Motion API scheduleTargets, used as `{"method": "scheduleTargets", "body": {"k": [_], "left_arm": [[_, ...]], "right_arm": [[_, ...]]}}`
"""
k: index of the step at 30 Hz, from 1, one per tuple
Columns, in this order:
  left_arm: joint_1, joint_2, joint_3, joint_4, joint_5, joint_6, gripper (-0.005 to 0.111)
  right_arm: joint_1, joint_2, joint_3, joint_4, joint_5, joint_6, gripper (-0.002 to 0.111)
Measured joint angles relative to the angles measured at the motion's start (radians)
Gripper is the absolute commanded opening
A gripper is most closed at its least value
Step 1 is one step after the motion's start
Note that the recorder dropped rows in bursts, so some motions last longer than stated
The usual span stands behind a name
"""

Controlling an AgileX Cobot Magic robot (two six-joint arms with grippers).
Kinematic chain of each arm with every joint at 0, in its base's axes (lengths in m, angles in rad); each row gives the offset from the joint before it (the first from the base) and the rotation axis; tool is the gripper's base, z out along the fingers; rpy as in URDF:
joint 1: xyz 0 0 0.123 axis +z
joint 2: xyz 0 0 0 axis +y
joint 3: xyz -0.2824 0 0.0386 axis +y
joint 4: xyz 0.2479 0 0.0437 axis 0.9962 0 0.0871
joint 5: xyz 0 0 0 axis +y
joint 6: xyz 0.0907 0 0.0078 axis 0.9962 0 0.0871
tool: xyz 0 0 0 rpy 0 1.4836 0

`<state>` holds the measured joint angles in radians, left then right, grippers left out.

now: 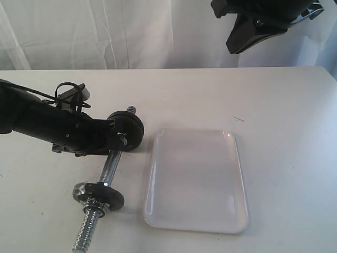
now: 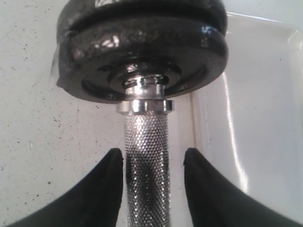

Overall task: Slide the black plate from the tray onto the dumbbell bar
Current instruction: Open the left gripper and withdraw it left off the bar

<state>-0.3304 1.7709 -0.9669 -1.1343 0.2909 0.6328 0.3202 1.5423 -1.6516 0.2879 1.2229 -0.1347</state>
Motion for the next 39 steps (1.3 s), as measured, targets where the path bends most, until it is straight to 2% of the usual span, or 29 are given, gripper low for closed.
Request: {"method": "scheduleTargets", "body": {"k": [4, 9, 11, 14, 15, 24, 33, 39], "left_arm": [[0.006, -0.034, 0.0, 0.002, 0.0, 0.0, 0.047], [0.052, -0.087, 0.0, 0.025, 0.012, -0.003, 0.045], [0.076, -0.104, 0.0, 0.029, 0.032, -0.003, 0.035], [0.101, -0.125, 0.0, 0.047, 0.057, -0.005, 0.005], [0.105, -0.132, 0.0, 0.062, 0.062, -0.005, 0.0], [0.108, -0.191, 0.0, 0.271, 0.098, -0.04, 0.0], [0.108, -0.193, 0.0, 0.315, 0.124, -0.058, 0.0], [0.108, -0.122, 0.0, 0.317, 0.141, -0.09, 0.0]], "right_arm": [[0.0, 0.0, 0.0, 0.0, 0.0, 0.0, 0.0], [0.0, 0.0, 0.0, 0.0, 0.0, 0.0, 0.0], [0.0, 0.0, 0.0, 0.0, 0.0, 0.0, 0.0], [0.0, 0.0, 0.0, -0.004, 0.0, 0.0, 0.0], [0.0, 0.0, 0.0, -0.009, 0.0, 0.0, 0.0], [0.0, -0.107, 0.063, -0.047, 0.0, -0.007, 0.0], [0.0, -0.41, 0.366, -0.054, -0.093, -0.011, 0.0], [0.0, -0.461, 0.451, -0.064, -0.121, -0.011, 0.0]]}}
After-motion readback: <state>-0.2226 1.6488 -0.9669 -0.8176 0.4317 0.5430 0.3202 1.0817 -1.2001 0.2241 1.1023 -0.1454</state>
